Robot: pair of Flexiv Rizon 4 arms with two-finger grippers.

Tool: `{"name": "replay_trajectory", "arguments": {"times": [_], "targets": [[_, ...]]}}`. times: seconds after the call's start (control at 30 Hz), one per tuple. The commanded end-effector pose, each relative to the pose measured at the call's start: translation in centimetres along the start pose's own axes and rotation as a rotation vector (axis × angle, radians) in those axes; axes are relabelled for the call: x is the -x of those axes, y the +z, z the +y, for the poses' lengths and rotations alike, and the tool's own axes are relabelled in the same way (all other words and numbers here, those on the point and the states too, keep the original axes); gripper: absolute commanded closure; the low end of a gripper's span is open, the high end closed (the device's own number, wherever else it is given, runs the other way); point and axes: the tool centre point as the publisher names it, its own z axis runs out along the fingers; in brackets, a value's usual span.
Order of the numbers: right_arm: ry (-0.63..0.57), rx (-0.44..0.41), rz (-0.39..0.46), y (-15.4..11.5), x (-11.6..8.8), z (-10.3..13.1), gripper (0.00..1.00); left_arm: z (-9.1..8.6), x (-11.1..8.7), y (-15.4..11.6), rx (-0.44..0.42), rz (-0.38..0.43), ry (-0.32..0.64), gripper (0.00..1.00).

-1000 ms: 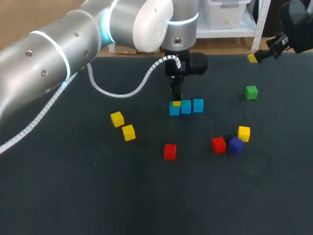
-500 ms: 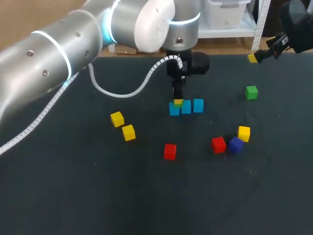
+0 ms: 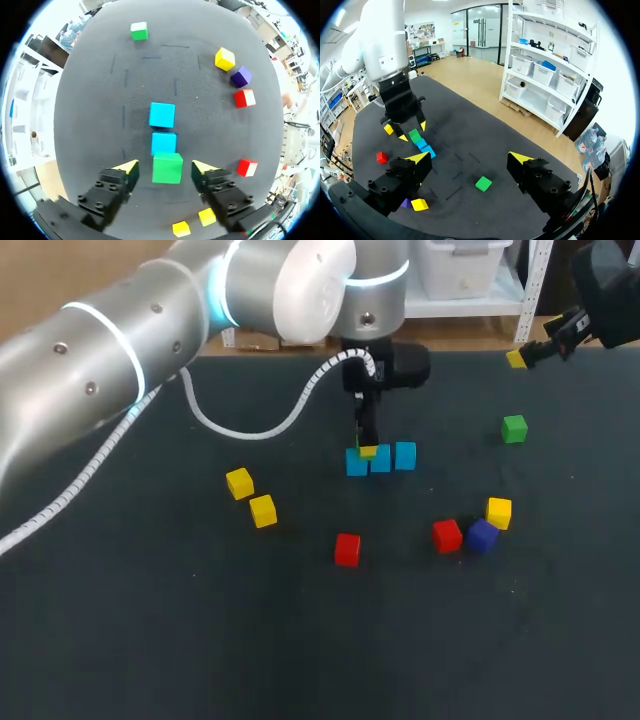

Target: Place the blue cubes, place green cubes on the blue cubes, place the yellow cubes on the green cubes, then place the red cubes on the yellow cubes, and place purple cube on the red cubes.

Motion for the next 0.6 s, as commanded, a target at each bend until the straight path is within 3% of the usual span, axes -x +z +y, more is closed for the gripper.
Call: {"name": "replay_trajectory", "arguments": {"times": [0.03,0.3,0.6], "targets": [[-0.001,0.001,-0.003,0.0,-0.1,0.0,0.0,-0.2,-1.5,-2.0,0.026,-0.039,-0.015,0.0],[-0.001,0.001,-0.003,0.0,-0.1,0.0,0.0,-0.5,-6.1,-7.5,0.116,-0.191,-0.206,0.0],[-0.001,0.001,-0.003,0.0,-0.1,0.0,0.0,-2.0,-11.7,-11.1,0.167,-0.352,-0.353,0.0]]}}
